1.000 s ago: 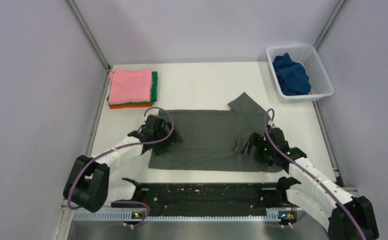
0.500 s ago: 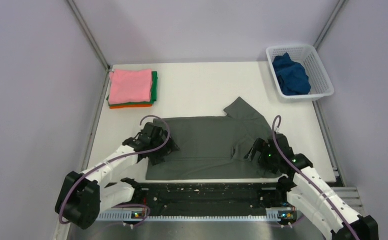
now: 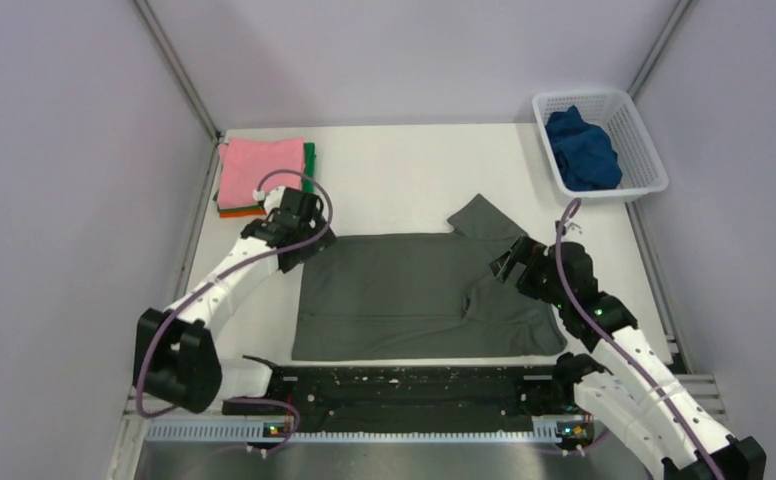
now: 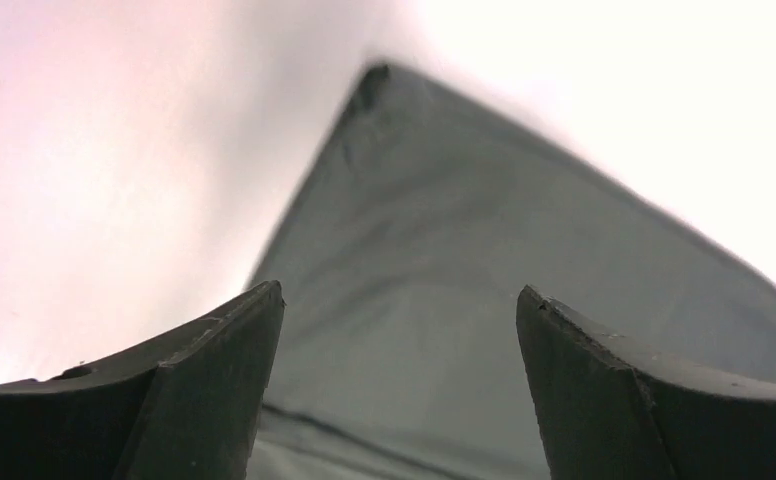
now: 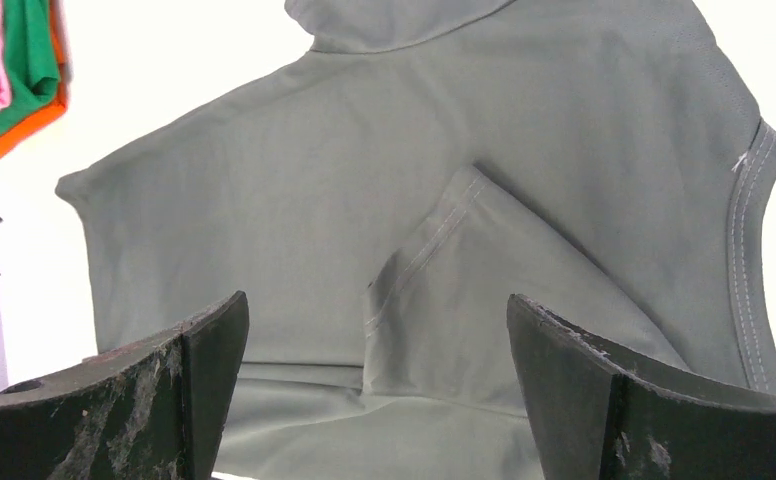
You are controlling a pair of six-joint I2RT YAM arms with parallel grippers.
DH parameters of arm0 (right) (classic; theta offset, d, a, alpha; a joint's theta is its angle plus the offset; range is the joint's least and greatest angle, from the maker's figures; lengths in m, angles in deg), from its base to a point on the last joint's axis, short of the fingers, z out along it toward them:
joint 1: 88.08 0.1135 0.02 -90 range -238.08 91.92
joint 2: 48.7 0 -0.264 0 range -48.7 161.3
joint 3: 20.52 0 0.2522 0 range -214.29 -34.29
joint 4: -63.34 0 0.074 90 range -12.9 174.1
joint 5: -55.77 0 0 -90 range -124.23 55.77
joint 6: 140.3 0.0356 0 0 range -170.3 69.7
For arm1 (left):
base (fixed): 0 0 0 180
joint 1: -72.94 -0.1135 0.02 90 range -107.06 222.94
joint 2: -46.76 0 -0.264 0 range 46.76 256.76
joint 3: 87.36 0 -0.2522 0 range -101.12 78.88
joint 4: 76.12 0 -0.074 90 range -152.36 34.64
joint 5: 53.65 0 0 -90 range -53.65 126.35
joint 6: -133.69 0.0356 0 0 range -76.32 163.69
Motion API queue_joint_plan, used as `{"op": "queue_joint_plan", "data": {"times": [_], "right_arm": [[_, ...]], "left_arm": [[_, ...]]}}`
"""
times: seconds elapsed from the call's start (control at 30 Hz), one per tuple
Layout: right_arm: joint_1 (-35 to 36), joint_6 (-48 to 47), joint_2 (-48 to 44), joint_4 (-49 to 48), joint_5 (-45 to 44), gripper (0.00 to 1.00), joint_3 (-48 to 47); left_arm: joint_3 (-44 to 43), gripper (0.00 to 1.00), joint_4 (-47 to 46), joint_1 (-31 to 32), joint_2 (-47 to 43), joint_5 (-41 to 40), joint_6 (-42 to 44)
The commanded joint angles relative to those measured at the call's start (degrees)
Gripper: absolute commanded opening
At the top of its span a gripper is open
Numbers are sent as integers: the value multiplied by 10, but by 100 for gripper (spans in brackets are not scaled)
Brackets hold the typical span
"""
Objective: Fold and stack the t-shirts
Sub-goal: Fold the flattened tshirt in 1/3 of the way, then grab the side of the flattened tshirt furthest away from the robot with both arms
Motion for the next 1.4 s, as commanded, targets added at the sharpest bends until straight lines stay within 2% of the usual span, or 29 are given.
{"op": "queue_joint_plan", "data": {"times": [0.0, 0.1, 0.27, 0.53, 0.6, 0.7, 0.77, 0.9, 0.97, 1.0, 1.17, 1.37], "right_arm": [[6, -40, 23, -44, -21, 99, -21], [6, -50, 38, -50, -27, 99, -21], [6, -68, 56, -54, -29, 99, -17], [6, -80, 62, -57, -38, 99, -4], [6, -82, 64, -57, -44, 99, -1], [6, -82, 70, -57, -54, 99, 2], [6, -81, 79, -57, -63, 99, 1], [6, -82, 96, -57, -77, 99, -6], [6, -77, 109, -58, -89, 99, -8], [6, -74, 116, -60, -95, 99, -10], [6, -54, 168, -87, -115, 99, -30], [4, -104, 291, -129, -136, 99, -137]], "left_arm": [[-64, 86, -4, -47, 76, -59, 45], [-95, 74, -23, -80, 137, -9, 63], [-174, 62, 7, -104, 256, -19, 61], [-206, 58, -6, -106, 322, 19, 64], [-215, 55, 5, -106, 331, 32, 65], [-212, 41, 8, -106, 334, 42, 63], [-202, 39, 5, -106, 334, 48, 59], [-180, 23, 4, -106, 327, 62, 55], [-166, 5, 0, -106, 321, 67, 55], [-162, 0, -1, -106, 317, 69, 54], [-144, 0, -13, -105, 294, 87, 60], [-144, 0, -14, -104, 267, 95, 70]]}}
